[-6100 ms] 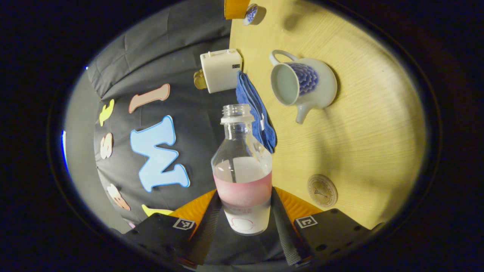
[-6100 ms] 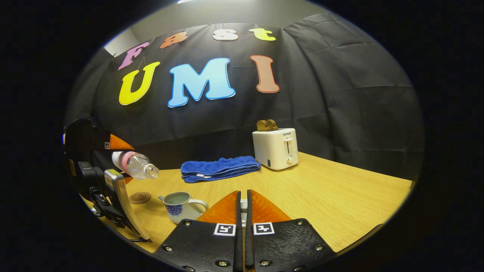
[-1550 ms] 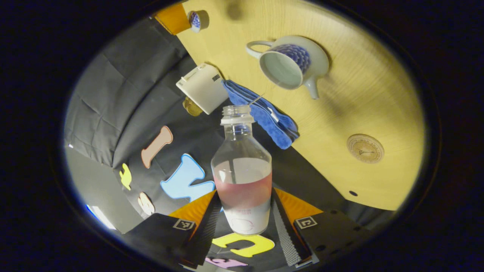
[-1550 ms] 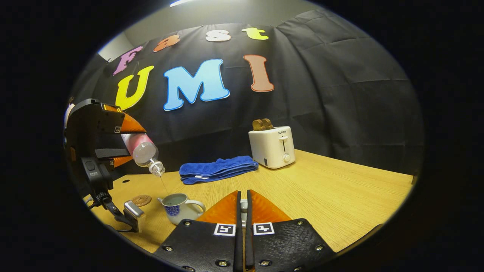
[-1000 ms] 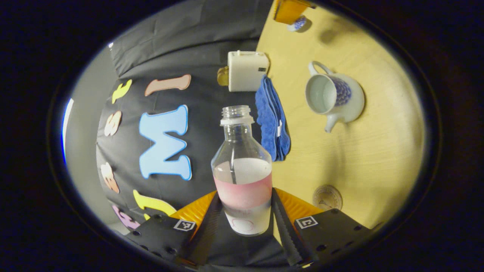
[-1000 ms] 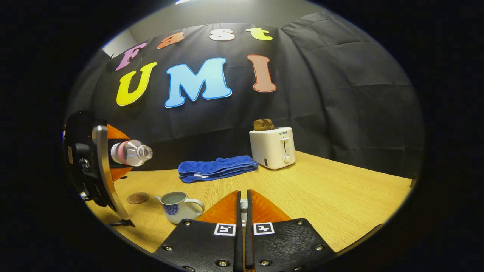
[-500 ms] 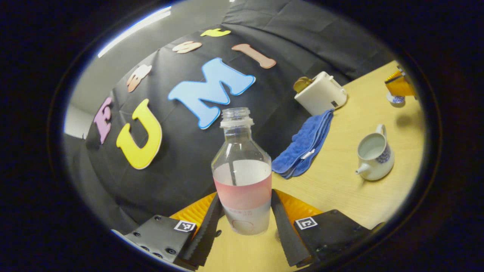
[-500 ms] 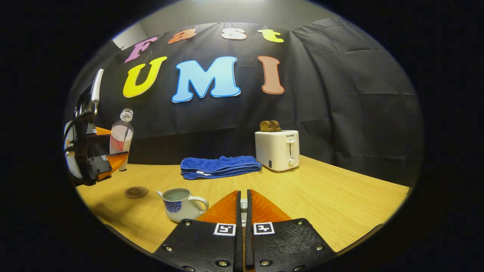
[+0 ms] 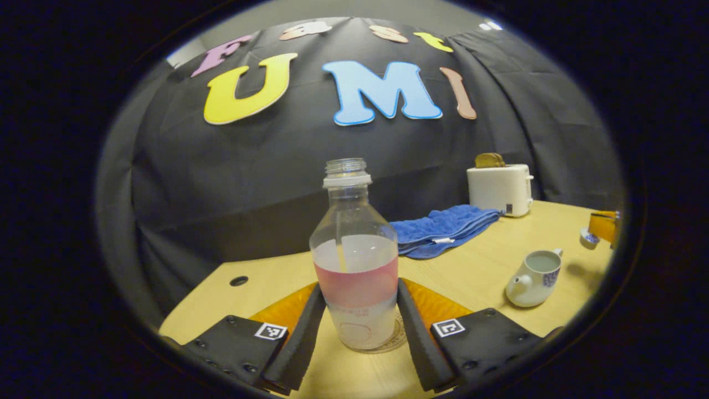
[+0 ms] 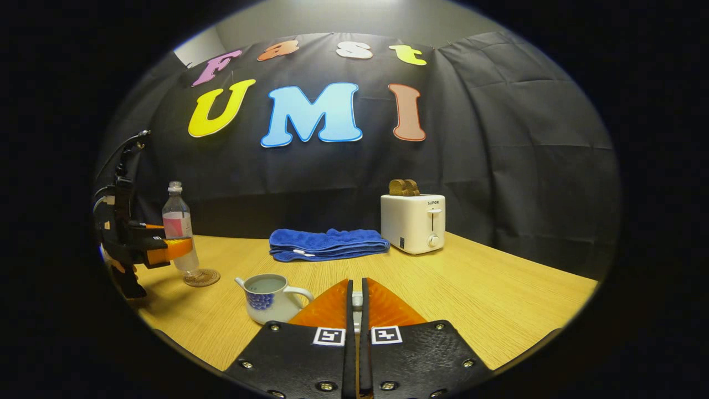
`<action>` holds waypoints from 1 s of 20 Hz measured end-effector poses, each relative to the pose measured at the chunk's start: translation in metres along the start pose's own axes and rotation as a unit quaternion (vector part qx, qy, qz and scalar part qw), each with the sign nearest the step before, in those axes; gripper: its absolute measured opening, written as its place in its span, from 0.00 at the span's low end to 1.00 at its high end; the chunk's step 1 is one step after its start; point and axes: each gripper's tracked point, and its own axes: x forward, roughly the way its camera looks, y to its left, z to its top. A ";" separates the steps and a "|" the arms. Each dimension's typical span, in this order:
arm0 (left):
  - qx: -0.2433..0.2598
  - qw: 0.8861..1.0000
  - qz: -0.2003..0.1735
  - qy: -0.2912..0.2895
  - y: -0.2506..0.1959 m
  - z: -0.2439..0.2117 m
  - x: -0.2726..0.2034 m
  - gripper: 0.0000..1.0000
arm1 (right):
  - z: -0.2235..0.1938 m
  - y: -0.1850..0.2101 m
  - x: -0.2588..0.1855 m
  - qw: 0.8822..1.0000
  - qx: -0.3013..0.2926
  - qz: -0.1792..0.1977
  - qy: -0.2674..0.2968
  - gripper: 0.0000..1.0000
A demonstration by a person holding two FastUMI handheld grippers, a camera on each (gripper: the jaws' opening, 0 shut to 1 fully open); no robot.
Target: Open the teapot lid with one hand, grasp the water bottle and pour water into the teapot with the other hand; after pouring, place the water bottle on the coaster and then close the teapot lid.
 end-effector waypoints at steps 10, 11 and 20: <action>-0.045 0.999 0.008 -0.003 -0.004 -0.008 0.007 0.87 | 0.000 0.001 0.000 1.000 -0.001 0.003 0.000 0.03; -0.051 0.999 0.005 -0.003 -0.005 -0.009 0.007 0.87 | 0.000 0.001 0.000 1.000 0.000 0.003 0.000 0.03; -0.067 0.998 0.013 0.013 -0.004 -0.012 -0.009 1.00 | 0.011 0.014 0.001 0.999 0.018 0.027 -0.010 0.03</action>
